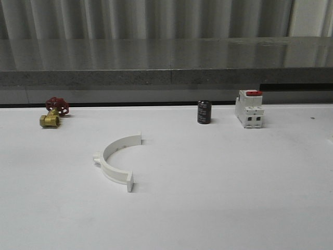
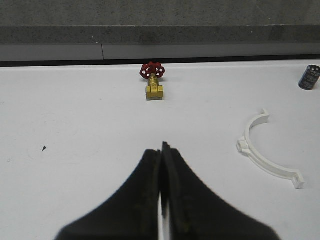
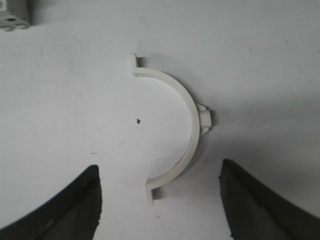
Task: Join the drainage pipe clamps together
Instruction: 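Close the right gripper on the end tab of the second half-ring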
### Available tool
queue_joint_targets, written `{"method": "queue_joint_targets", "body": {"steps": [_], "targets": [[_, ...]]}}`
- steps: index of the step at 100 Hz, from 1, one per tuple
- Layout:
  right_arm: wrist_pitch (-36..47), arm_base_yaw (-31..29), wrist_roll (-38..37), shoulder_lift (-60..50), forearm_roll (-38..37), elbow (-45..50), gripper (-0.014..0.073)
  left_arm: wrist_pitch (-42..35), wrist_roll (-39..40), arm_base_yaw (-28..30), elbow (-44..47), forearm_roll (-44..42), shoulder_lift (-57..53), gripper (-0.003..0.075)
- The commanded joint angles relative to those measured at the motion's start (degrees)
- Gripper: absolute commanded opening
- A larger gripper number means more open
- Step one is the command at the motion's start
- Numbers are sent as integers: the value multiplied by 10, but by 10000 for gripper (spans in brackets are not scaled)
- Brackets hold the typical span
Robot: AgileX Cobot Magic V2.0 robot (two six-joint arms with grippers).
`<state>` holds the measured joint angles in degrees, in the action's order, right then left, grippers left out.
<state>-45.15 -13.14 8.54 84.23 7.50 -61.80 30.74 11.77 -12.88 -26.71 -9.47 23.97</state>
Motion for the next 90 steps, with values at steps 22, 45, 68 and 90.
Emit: {"method": "queue_joint_targets", "body": {"steps": [22, 45, 68, 90], "targets": [[31, -10, 43, 130, 0, -60, 510, -41, 1, -3, -16, -1, 3, -21], [45, -28, 45, 179, -2, -69, 510, -41, 1, -3, -16, -1, 3, -21], [54, -35, 45, 199, -2, -69, 510, -41, 1, -3, -16, -1, 3, -21], [60, -35, 45, 217, -2, -69, 510, -41, 1, -3, -16, -1, 3, -21]]}}
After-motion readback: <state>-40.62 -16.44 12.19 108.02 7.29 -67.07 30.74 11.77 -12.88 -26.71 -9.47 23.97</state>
